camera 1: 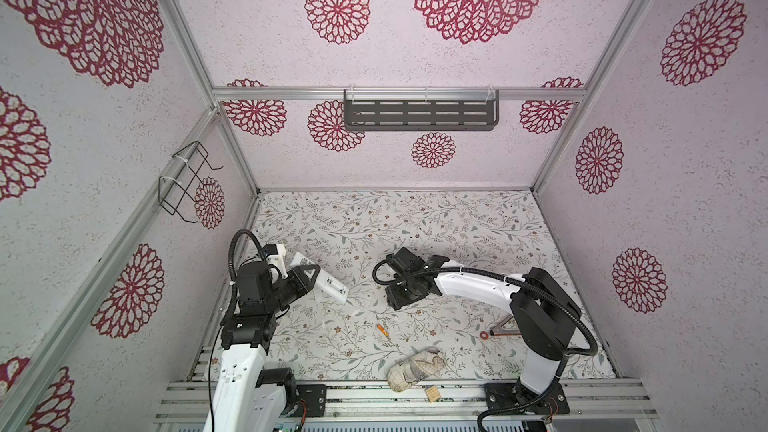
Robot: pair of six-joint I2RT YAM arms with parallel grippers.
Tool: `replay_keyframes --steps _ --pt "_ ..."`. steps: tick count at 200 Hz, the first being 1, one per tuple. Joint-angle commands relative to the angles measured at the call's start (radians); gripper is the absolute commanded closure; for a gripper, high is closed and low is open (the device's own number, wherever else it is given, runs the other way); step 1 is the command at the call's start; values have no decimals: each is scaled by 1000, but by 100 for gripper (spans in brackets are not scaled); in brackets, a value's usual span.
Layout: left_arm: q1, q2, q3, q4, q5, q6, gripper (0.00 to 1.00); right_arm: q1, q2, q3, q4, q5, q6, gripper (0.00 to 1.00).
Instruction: Load the batteries into the remote control
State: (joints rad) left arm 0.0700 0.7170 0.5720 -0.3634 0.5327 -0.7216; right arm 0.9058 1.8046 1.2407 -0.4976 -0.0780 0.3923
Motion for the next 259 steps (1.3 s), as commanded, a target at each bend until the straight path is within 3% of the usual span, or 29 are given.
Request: replay_keyframes --steps 1,15,41,65,103,181,259 --pt "-3 -12 12 25 4 16 100 -20 -27 14 7 -41 -184 35" --pt "-3 -15 11 28 3 14 100 -33 -53 -15 22 -99 -341 24" --pt "-3 -19 12 24 1 14 100 -44 -47 -11 -55 -96 -588 11" --pt "1 -23 11 22 -6 14 100 -58 -17 -8 -77 2 -757 10" --pt "8 -24 12 24 3 14 100 -97 7 -7 -20 -63 -979 11" --pt "8 -43 9 27 6 8 100 -109 169 151 -95 -99 -1139 20" --pt "8 -45 9 27 9 11 100 -84 224 200 -154 -125 -1166 42"
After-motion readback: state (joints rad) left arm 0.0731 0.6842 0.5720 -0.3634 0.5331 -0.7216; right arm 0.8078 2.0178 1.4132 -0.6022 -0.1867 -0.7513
